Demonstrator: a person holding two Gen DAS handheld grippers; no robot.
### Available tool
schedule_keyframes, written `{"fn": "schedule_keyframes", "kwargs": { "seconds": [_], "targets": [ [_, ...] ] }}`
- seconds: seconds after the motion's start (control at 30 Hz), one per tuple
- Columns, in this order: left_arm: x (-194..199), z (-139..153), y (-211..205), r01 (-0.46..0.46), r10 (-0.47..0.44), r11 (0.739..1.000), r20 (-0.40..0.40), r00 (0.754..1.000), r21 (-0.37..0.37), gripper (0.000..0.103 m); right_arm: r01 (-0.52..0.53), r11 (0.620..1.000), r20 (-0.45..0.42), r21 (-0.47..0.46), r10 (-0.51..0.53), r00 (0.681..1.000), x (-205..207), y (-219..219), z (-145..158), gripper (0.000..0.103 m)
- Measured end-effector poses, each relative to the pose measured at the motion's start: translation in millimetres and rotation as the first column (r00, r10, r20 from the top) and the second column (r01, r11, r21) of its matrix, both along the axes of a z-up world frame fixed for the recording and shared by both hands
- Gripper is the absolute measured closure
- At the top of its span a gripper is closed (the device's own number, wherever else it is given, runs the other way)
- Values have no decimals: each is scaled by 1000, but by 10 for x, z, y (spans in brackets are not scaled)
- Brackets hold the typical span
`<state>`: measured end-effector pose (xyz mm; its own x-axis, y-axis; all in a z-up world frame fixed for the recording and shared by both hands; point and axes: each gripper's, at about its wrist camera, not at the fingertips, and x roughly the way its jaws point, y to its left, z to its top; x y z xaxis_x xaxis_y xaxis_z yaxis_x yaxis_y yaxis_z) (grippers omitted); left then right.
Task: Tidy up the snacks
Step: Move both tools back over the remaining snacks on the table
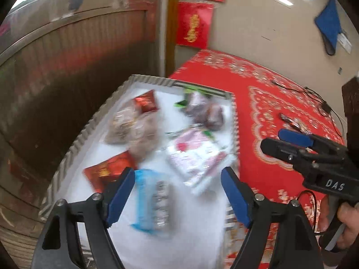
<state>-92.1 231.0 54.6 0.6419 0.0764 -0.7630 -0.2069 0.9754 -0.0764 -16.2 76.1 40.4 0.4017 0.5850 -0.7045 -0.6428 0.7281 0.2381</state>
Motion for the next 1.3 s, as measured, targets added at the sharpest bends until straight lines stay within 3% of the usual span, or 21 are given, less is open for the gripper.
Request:
{"fn": "schedule_keyframes", "kwargs": {
  "seconds": [0.23,0.43,0.73,0.87,0.97,1.1,1.3],
  "targets": [
    [323,4,-523,128,-129,991,-31,991,-46,22,138,989,-25,-62,-139,990,193,-769,-152,32],
    [575,1,-944,210,-215,975,-70,974,-76,22,272,961,-42,-54,-274,961,588,-1471,-147,32],
    [938,-39,-1394,255,-265,962,-107,958,-98,22,259,930,30,-262,-261,965,1082,-1859,-151,32],
    [1050,-120,-1513,257,-271,959,-132,953,-117,22,338,899,100,-280,-322,941,1129,-2110,-153,32],
    [1058,-151,-1578,263,-276,959,-140,951,-108,22,368,860,127,-354,-345,930,1227,-2166,-255,32],
    [1061,-186,-1525,244,-259,964,-153,954,-110,22,345,834,131,-431,-320,938,1200,-2161,-353,32],
    [1137,-250,-1441,199,-219,972,-167,961,-128,22,175,886,67,-429,-162,984,740,-1838,-338,32]
  ]
}}
